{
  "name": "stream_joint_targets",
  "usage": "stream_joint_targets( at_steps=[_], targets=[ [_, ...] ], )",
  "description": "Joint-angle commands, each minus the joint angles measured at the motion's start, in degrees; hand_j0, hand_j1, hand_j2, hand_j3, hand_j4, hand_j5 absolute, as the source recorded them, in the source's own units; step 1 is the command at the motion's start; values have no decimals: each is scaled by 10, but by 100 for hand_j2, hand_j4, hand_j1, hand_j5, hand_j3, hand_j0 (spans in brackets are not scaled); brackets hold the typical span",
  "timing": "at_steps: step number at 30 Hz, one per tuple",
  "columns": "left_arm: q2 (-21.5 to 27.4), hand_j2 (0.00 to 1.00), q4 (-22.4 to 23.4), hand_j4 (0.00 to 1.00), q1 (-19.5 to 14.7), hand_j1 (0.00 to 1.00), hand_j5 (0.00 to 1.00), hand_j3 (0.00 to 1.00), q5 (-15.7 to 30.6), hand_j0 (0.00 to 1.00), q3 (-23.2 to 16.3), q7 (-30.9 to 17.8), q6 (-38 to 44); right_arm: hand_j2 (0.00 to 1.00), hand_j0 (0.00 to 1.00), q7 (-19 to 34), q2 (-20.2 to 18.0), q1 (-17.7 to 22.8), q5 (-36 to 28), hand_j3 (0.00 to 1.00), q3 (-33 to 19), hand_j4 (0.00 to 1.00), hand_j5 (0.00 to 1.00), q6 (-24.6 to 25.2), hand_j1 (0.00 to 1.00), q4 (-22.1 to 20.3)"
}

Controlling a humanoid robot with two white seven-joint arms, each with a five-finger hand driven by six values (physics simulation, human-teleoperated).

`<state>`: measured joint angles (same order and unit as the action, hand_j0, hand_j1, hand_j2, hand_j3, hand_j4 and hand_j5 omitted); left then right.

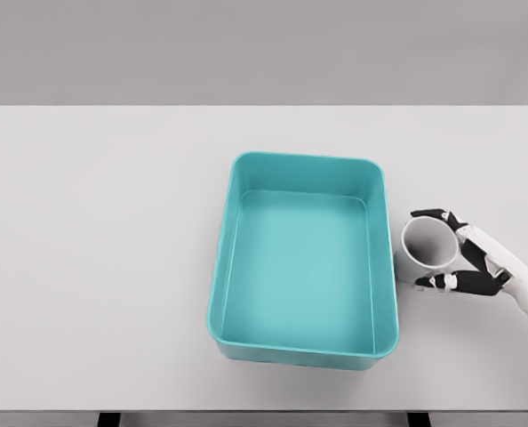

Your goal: Put the paper cup into the basket with your right arm

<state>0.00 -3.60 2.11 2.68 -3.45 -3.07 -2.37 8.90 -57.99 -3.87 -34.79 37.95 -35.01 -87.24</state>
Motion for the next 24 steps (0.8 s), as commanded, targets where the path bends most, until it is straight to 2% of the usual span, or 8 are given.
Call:
stream_joint_targets(
  at_steps=[1,8,16,24],
  targets=[
    [0,100,0,100,0,100,100,100,0,100,0,0,0,62,62,-4,-3,-3,-2,62,0,62,62,0,62,-1],
    [0,100,0,100,0,100,100,100,0,100,0,0,0,63,63,-4,-11,-36,-2,63,0,63,63,0,63,-6],
    [0,100,0,100,0,100,100,100,0,100,-1,0,0,64,64,-4,-24,-92,4,64,0,64,64,0,64,-11],
    [0,100,0,100,0,100,100,100,0,100,-1,0,0,64,64,-4,-25,-149,42,64,1,64,64,0,64,-16]
  ],
)
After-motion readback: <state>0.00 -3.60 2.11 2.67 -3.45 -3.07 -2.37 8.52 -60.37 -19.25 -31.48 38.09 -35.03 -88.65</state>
